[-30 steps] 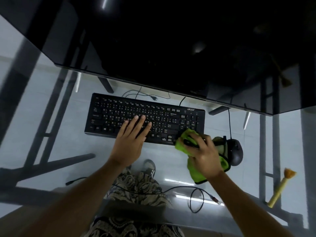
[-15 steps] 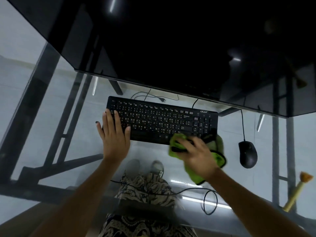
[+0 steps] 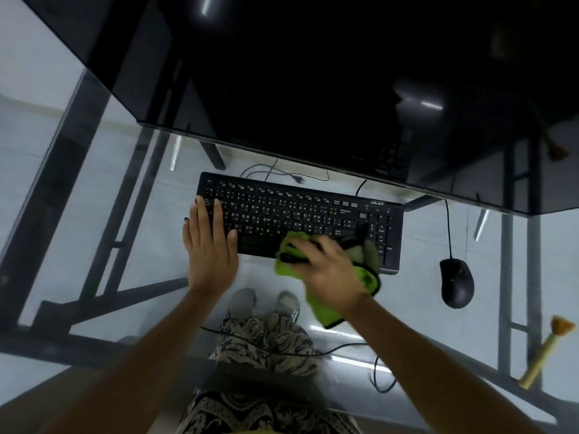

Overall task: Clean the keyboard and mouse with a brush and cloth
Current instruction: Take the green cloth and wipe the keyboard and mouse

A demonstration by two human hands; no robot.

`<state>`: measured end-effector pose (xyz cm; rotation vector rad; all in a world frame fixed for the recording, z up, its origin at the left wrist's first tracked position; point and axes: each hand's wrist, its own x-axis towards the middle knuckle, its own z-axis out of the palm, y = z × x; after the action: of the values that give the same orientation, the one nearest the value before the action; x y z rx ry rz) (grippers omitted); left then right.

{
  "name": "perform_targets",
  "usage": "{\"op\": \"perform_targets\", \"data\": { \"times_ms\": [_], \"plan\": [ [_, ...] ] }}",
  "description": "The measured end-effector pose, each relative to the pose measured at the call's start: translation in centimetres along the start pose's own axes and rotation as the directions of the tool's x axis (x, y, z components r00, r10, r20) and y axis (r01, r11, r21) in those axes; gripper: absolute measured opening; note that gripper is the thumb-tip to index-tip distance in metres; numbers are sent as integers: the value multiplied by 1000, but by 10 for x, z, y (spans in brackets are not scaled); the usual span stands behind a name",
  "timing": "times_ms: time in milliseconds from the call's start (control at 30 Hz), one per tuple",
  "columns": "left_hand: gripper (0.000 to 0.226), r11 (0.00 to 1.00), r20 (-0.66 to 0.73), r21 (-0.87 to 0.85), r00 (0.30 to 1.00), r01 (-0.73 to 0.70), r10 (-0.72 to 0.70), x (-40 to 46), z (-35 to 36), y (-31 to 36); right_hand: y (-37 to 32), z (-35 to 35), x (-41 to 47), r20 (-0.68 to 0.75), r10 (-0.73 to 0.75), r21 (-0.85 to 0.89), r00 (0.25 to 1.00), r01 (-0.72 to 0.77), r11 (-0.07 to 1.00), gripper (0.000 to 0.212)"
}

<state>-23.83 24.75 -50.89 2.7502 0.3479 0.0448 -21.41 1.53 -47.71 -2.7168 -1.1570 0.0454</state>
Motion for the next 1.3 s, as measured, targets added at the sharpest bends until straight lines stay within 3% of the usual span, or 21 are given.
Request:
{"op": "perform_targets", "data": {
  "times_ms": [67,133,233,300,333,367,400,467,500,567,633,767,833,900,1000,1067,1100,1167,1200,1233,1300],
  "plan": [
    [60,1000,19,-2,1000,2,-2,0,0,1,36,-18,-38,-52,89,-11,995,-90,996,54],
    [60,1000,34,8,999,-2,2,0,0,1,60,-37,-61,-63,303,28,951,-301,953,51],
    [63,1000,39,-1,999,11,-11,2,-1,-1,72,-42,-39,-128,693,148,709,-678,720,41],
    [64,998,25,-67,1000,12,-10,4,-4,-5,59,-32,2,-184,834,207,520,-809,550,38],
    [64,994,17,-109,1000,-4,6,5,-5,-8,43,-27,27,-194,862,234,469,-831,505,40],
    [63,989,4,-142,1000,-30,31,6,-7,-12,22,-22,51,-183,861,260,474,-821,508,45],
    [61,985,-11,-159,998,-60,59,7,-7,-15,-2,-17,72,-162,834,273,527,-789,551,49],
    [59,982,-20,-162,995,-99,97,7,-7,-21,-42,-10,101,-149,703,238,695,-665,708,56],
    [60,982,-10,-156,995,-102,102,6,-7,-21,-46,-10,107,-157,629,215,761,-596,774,57],
    [62,985,17,-141,994,-105,108,5,-8,-22,-21,-16,103,-177,537,142,825,-519,843,56],
    [63,985,36,-138,993,-106,112,5,-9,-21,25,-22,72,-186,579,74,794,-577,814,49],
    [64,981,72,-164,991,-100,113,5,-12,-20,86,-37,12,-214,833,157,511,-823,546,32],
    [64,976,78,-194,990,-97,114,6,-13,-21,83,-33,15,-246,872,181,423,-864,470,32],
    [62,964,91,-253,989,-87,113,6,-15,-24,62,-28,19,-235,883,192,406,-871,452,37],
    [61,944,124,-320,984,-85,131,8,-23,-37,33,-23,5,-196,845,177,497,-830,529,46],
    [59,943,147,-302,971,-137,188,10,-28,-51,47,-30,0,-208,857,157,472,-848,505,46],
    [58,940,155,-297,963,-167,220,12,-31,-58,60,-33,3,-216,888,174,406,-879,444,43],
    [58,926,166,-311,947,-214,275,15,-34,-69,83,-37,18,-236,950,239,205,-935,261,37],
    [58,918,172,-320,939,-233,298,15,-34,-72,84,-36,27,-243,955,240,172,-943,231,36],
    [58,912,177,-328,933,-245,314,15,-34,-75,76,-35,36,-252,943,222,217,-936,275,37],
    [58,905,176,-340,929,-255,327,15,-33,-78,48,-24,40,-232,854,154,466,-849,505,40]
  ]
}}
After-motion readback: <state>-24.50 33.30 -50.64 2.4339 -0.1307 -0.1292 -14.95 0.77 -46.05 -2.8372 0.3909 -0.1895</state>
